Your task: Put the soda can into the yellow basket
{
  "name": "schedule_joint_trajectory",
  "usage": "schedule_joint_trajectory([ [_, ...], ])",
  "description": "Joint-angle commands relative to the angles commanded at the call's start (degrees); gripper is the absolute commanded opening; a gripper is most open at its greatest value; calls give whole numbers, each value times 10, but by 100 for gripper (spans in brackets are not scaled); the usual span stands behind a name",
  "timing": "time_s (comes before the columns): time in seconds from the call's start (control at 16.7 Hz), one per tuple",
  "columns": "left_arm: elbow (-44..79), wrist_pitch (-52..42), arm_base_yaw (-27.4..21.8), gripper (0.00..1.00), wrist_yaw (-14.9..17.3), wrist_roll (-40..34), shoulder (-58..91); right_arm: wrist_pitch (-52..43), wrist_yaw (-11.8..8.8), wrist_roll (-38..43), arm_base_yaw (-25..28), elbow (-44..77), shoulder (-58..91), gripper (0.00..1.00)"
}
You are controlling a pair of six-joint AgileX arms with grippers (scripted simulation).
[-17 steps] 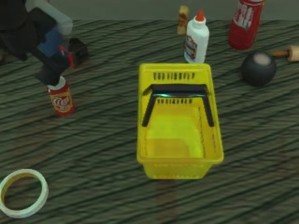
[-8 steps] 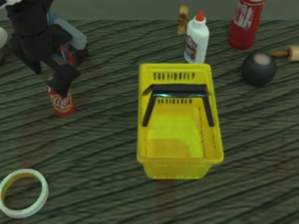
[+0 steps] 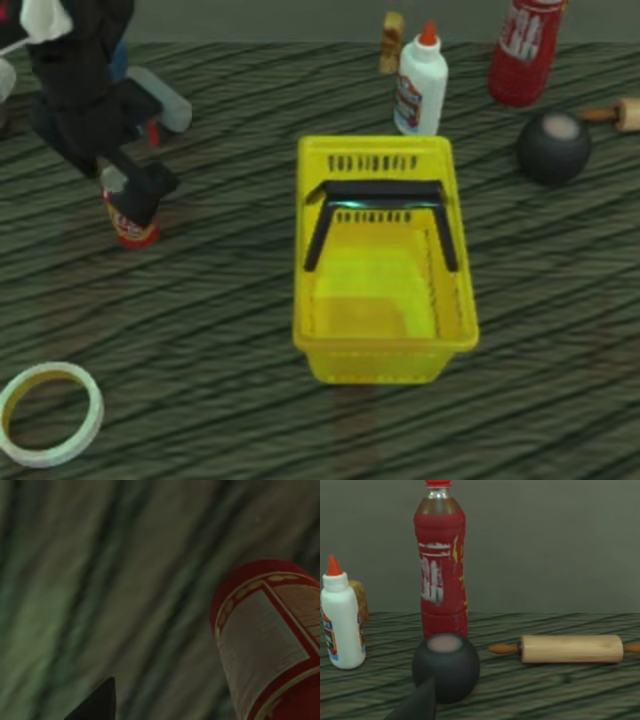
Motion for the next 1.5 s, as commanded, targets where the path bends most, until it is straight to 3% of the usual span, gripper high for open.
schedule_joint_trajectory([
  [0.36, -21, 25, 0, 100, 0, 0, 6, 0, 0, 0, 0, 0, 0, 100],
  [1.14, -21, 25, 0, 2, 0, 0, 6, 0, 0, 0, 0, 0, 0, 100],
  [1.5, -21, 25, 0, 0, 0, 0, 6, 0, 0, 0, 0, 0, 0, 100],
])
